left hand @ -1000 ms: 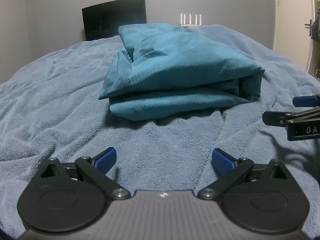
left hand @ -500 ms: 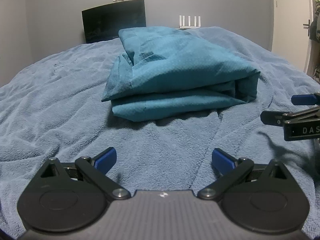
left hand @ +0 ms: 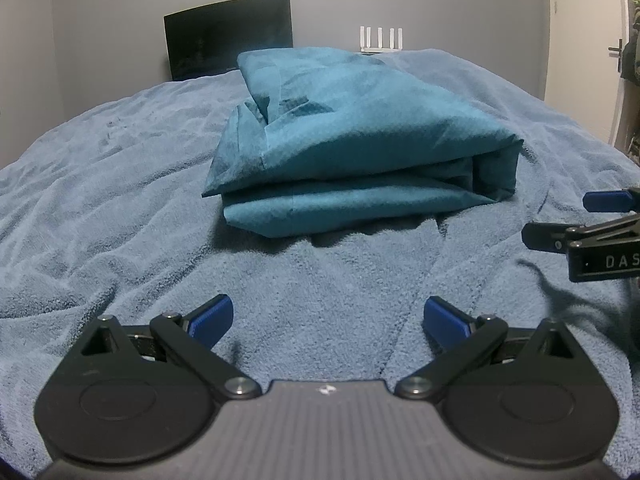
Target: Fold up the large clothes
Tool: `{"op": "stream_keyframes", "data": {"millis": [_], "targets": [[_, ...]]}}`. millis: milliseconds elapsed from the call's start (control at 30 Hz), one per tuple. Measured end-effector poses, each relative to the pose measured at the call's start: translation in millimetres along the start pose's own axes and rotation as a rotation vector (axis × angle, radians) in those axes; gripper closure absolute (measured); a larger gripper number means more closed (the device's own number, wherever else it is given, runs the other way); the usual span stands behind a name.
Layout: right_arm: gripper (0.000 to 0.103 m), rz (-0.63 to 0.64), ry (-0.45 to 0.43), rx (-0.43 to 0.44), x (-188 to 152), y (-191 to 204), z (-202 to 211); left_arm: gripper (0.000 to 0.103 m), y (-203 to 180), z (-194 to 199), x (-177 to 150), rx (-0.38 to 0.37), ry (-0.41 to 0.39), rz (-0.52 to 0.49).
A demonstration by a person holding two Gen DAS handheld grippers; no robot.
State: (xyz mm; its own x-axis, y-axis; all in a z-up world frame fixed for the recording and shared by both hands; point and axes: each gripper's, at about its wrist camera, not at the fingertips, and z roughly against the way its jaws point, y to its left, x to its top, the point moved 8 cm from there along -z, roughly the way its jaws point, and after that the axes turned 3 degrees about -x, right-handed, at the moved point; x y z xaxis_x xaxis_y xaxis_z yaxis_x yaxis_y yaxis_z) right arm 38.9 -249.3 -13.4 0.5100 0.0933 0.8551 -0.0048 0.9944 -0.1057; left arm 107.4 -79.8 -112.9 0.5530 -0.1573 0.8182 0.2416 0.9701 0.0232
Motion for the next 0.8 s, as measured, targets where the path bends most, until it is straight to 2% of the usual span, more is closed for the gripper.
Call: {"op": "stream_keyframes", "data": {"millis": [533, 733, 800], "targets": [[0.000, -0.001, 0.015, 0.002, -1.1, -0.5, -3.0, 0.001, -1.5, -0.4, 0.0, -0.010, -0.006, -0.010], [0.000, -0.004, 0.022, 0.002, -1.7, -0.5, -4.2, 0.001, -1.2, 3.3, 2.4, -0.079, -0.037, 0.021], [0.000, -0.005, 0.025, 0.002, -2.1, -1.1, -4.6, 0.001, -0.5, 1.7, 2.0, -0.070, -0.027, 0.021]]}}
